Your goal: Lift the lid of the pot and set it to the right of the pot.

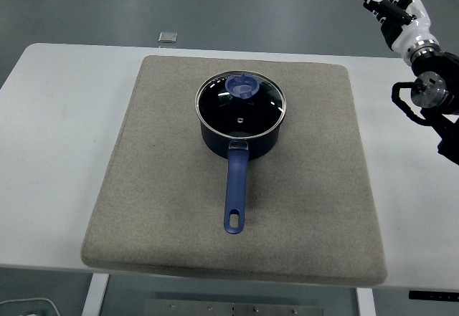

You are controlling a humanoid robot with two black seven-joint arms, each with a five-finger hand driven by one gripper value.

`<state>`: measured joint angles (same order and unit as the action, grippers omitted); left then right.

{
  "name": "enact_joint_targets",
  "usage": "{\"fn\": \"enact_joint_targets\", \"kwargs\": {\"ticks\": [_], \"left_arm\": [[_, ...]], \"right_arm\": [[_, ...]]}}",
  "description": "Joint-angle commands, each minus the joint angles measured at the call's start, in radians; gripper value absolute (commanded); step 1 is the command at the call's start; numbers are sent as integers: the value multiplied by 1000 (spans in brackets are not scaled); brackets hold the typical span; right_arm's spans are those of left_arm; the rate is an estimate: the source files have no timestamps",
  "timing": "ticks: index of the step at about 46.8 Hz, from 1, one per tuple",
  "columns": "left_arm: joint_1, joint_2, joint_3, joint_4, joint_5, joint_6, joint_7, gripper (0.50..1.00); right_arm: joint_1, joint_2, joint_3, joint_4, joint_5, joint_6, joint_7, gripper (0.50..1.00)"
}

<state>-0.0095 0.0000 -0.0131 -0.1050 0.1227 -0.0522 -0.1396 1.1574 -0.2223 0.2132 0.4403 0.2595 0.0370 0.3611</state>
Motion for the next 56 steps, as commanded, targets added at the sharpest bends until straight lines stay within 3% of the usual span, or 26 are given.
{"fn": "enact_joint_targets", "kwargs": {"ticks": [1,56], "left_arm": [[-1,0,-1,-1,0,0,0,1000],[0,0,1,1,1,0,0,1000]], "right_arm": [[1,3,0,0,1,-2,1,903],[-2,-6,-12,0,-19,-2,1,903]]}}
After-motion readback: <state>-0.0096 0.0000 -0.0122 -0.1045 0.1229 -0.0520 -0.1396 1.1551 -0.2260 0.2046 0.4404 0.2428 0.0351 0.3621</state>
